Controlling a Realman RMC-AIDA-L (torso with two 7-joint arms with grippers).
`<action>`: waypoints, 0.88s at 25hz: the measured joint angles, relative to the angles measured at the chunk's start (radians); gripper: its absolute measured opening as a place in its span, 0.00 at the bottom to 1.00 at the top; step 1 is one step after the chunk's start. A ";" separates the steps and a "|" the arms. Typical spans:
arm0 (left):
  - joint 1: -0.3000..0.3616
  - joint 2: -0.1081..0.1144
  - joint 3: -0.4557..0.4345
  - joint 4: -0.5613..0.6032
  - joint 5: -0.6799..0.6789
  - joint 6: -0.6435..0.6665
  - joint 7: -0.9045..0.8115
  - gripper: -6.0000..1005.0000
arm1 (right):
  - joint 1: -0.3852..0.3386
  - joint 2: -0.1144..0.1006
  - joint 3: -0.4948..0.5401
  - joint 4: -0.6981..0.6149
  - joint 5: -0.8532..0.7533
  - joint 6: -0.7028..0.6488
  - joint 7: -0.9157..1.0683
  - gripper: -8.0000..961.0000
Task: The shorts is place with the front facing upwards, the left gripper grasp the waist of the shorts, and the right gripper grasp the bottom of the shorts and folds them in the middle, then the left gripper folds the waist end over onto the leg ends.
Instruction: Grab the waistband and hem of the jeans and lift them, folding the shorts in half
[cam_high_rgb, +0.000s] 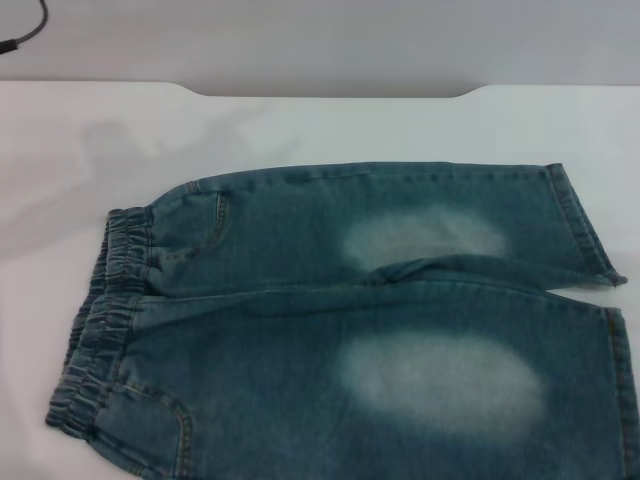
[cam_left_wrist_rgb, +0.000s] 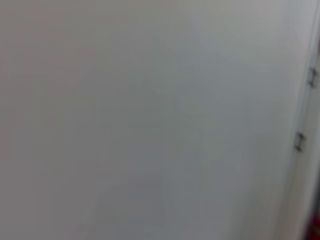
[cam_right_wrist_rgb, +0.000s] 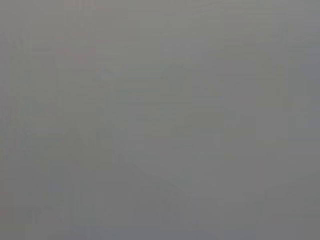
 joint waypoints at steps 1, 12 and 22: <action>0.000 0.000 0.000 0.000 0.000 0.000 0.000 0.84 | 0.000 0.000 0.000 0.000 0.000 0.009 0.000 0.61; 0.001 -0.005 -0.209 0.232 0.625 0.361 -0.389 0.84 | 0.028 -0.004 0.009 -0.032 0.004 0.105 -0.016 0.61; 0.257 -0.053 -0.271 0.344 0.696 0.508 -0.433 0.84 | 0.059 -0.007 0.008 -0.083 0.003 0.122 -0.030 0.61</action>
